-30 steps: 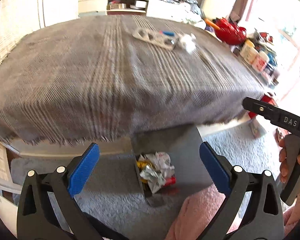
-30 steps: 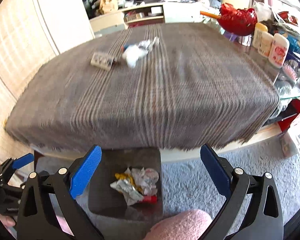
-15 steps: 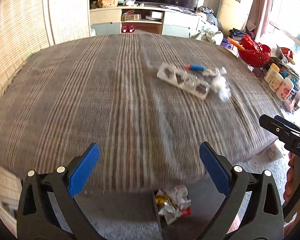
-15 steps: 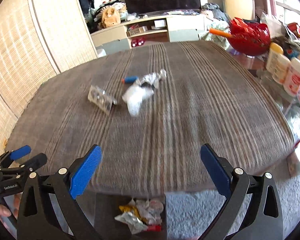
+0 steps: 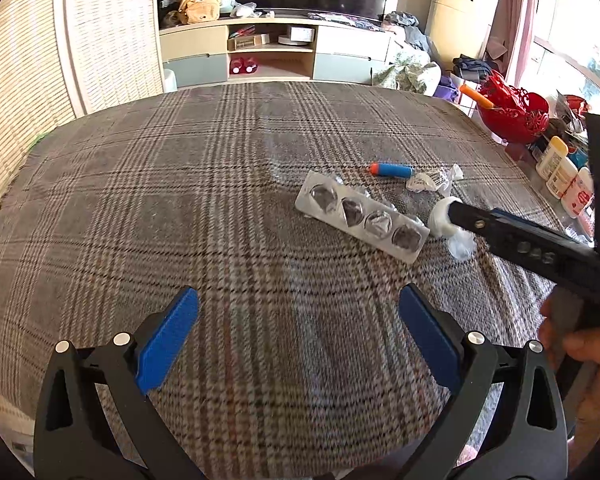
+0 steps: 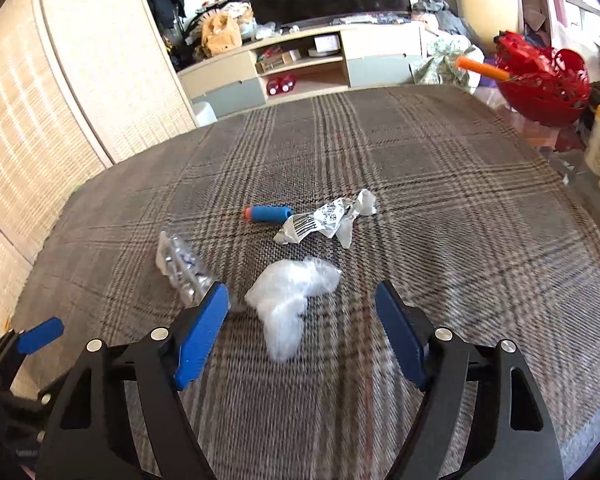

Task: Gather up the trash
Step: 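Grasp the clear blister pack with the left tool while the right tool grasps the clear plastic bag, then carry the blister pack and plastic bag over the black bin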

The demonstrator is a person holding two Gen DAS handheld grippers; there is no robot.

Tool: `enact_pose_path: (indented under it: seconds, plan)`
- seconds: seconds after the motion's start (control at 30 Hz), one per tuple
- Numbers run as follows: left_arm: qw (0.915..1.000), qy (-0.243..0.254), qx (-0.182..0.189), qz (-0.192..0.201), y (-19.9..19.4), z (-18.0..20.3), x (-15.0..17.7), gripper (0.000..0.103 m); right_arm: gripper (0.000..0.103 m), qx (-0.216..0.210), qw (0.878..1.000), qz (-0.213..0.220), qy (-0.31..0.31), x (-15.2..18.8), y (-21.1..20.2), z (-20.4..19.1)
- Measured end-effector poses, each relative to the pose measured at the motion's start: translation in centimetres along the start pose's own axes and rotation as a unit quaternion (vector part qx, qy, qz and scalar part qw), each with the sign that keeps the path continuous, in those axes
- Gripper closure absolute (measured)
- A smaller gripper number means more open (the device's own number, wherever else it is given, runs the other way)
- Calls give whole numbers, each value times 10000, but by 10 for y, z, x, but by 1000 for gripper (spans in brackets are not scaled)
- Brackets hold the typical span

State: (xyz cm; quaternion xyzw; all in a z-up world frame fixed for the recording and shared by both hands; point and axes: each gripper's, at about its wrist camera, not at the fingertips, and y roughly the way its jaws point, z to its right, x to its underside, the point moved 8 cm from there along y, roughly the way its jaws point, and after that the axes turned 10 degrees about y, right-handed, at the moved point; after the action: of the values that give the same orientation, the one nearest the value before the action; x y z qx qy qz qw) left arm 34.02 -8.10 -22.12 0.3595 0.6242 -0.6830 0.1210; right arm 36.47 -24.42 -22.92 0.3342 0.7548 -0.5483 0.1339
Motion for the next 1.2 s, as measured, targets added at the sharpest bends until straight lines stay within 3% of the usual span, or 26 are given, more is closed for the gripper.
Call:
enact_pose_path:
  seconds: [0.13, 0.2, 0.63, 0.93, 1.03, 1.1, 1.17, 1.2]
  plan:
    - [10000, 23, 7, -9, 10, 2, -9, 8, 43, -13, 9998, -172, -53, 2, 19, -1]
    - [10000, 17, 15, -8, 12, 2, -11, 8, 75, 105, 9998, -120, -83, 0, 22, 4]
    - [9999, -106, 41, 71, 61, 35, -64, 8, 76, -100, 9999, 17, -14, 0, -2, 41]
    - [9990, 86, -205, -394, 97, 47, -47, 10, 76, -304, 9995, 15, -63, 14, -8, 48]
    - [9995, 159, -149, -228, 89, 44, -43, 20, 74, -370, 9993, -15, -86, 23, -16, 49]
    - [9996, 178, -151, -146, 85, 40, -41, 36, 74, -394, 9991, -38, -130, 28, -18, 46]
    - [9999, 87, -38, -104, 80, 34, -39, 44, 74, -381, 9991, -39, -153, 31, -21, 45]
    - [9999, 68, -46, -97, 78, 32, -38, 60, 74, -380, 9992, -39, -154, 33, -22, 45]
